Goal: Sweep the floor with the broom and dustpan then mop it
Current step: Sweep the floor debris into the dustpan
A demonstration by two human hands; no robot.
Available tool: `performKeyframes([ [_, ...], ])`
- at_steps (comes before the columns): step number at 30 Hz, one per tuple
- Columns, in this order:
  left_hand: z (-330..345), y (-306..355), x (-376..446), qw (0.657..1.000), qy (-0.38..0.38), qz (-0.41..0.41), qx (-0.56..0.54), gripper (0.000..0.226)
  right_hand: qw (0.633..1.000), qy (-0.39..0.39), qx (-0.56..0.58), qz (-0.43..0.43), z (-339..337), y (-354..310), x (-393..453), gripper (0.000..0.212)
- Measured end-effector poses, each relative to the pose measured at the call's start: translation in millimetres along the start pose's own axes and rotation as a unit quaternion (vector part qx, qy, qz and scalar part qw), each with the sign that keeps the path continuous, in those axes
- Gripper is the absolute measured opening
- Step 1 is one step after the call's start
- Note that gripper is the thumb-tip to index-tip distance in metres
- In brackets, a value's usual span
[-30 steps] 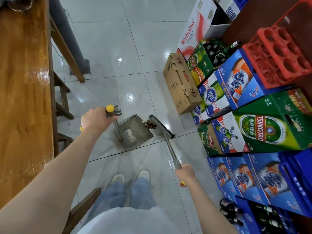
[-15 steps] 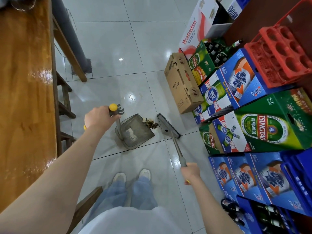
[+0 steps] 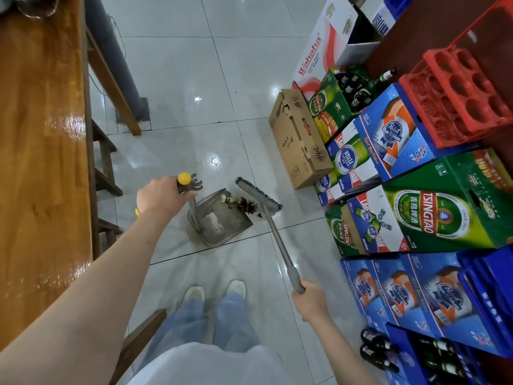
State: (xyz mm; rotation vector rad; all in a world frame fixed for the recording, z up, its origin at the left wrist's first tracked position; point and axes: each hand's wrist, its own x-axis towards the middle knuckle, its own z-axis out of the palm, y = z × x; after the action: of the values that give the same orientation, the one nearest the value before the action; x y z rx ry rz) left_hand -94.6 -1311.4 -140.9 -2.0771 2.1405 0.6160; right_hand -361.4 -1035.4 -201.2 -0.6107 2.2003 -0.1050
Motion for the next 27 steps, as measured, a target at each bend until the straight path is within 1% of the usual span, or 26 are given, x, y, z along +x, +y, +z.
performKeyframes([
  [4,-1,1,1,1.0,-0.002,0.003,0.002,0.041,1.0,0.0,0.0,-0.017,-9,-26,24,0.014],
  [7,-2,0,1,1.0,-0.004,0.0,0.0,0.041,1.0,0.004,-0.007,-0.017,-16,-47,47,0.021],
  [11,-2,0,1,1.0,-0.01,0.002,0.0,0.039,0.999,-0.016,-0.028,-0.007,-14,-60,66,0.012],
  [17,-5,3,0,1.0,-0.012,0.003,-0.005,0.037,0.994,-0.043,-0.096,-0.032,-1,-40,57,0.01],
  [21,-6,3,-1,1.0,-0.007,0.007,-0.012,0.037,0.994,-0.061,-0.087,-0.03,-9,-20,31,0.015],
  [25,-5,3,-1,1.0,-0.006,0.004,-0.008,0.04,0.995,-0.035,-0.071,-0.053,-27,3,19,0.021],
  [27,-5,2,-1,1.0,-0.005,0.005,-0.007,0.04,0.997,-0.024,-0.062,-0.05,-33,12,17,0.029],
])
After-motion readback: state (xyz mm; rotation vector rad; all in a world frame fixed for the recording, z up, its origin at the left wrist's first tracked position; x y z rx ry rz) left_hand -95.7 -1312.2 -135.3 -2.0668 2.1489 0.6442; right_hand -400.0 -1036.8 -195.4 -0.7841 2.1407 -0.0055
